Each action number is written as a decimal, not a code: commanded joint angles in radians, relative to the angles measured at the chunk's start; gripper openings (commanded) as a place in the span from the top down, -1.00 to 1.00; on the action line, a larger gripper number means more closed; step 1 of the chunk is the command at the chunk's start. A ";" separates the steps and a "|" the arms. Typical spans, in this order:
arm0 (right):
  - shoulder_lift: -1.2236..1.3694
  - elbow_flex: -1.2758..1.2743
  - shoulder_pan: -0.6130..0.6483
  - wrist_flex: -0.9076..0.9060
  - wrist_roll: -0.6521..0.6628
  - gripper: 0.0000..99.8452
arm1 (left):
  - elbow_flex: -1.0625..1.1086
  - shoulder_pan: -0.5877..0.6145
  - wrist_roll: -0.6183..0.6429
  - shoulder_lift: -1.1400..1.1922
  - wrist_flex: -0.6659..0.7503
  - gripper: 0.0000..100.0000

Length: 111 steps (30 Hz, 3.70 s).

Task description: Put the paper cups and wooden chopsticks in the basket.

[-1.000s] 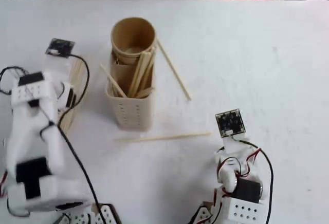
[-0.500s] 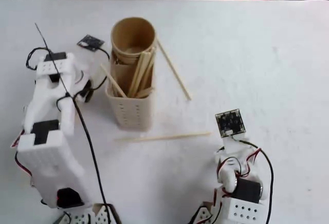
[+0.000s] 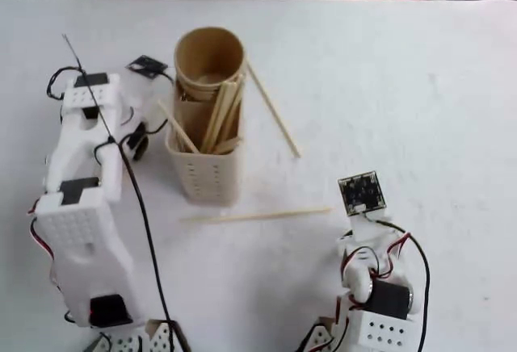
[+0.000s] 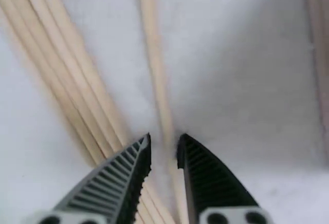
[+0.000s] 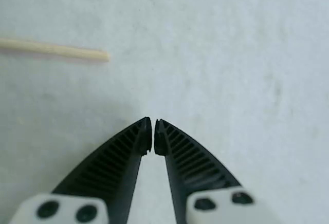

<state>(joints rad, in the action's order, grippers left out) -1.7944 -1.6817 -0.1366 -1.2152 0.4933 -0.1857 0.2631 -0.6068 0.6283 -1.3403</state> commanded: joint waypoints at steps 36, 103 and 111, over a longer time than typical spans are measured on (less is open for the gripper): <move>-0.007 -0.009 -0.012 -0.002 0.009 0.95 | 0.261 -0.035 0.293 -1.330 -0.068 0.95; -0.007 -0.009 -0.012 -0.002 0.009 0.95 | 0.371 0.168 0.235 -0.846 0.176 0.83; -0.007 -0.009 -0.012 -0.002 0.009 0.95 | 0.344 0.131 0.097 -0.568 0.192 0.82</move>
<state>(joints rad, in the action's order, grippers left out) -1.7944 -1.6817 -0.1366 -1.2152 0.4933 0.2256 0.4196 -0.4841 0.0161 -1.1592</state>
